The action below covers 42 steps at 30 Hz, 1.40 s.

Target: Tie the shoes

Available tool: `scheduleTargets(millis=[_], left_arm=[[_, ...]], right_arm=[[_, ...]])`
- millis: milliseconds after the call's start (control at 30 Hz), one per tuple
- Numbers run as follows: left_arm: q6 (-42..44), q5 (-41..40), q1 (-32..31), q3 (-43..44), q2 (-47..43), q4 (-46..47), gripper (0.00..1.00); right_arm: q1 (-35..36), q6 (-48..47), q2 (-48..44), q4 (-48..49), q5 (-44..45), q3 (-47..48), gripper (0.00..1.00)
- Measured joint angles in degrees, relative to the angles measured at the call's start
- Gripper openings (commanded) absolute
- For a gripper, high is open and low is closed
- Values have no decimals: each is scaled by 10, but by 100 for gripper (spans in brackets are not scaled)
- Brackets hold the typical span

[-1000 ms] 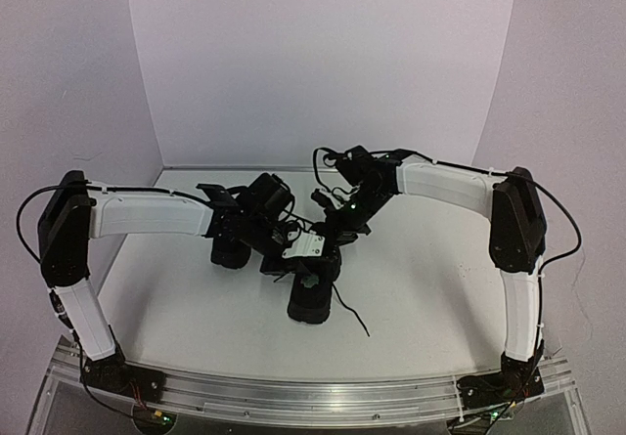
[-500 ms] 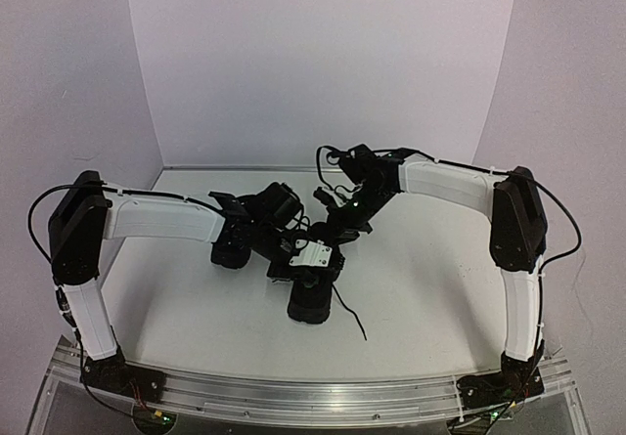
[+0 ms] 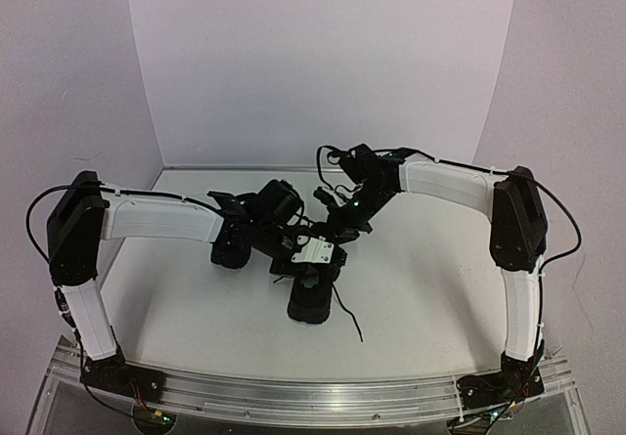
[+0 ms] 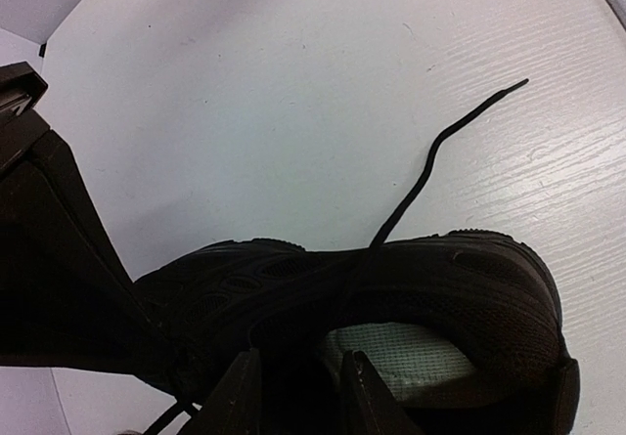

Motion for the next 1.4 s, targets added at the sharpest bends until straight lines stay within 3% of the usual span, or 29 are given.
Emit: scheduleTargets(millis=[533, 767, 1000, 1400], left_arm=[[25, -26, -1, -5, 1, 8, 27], [33, -31, -4, -5, 6, 8, 19], [38, -51, -6, -14, 6, 21, 0], [-20, -27, -7, -16, -15, 14, 0]], right_arm=[[0, -1, 0, 0, -4, 0, 0], [0, -1, 0, 0, -4, 0, 0], [0, -1, 0, 0, -4, 0, 0], [0, -1, 0, 1, -4, 0, 0]])
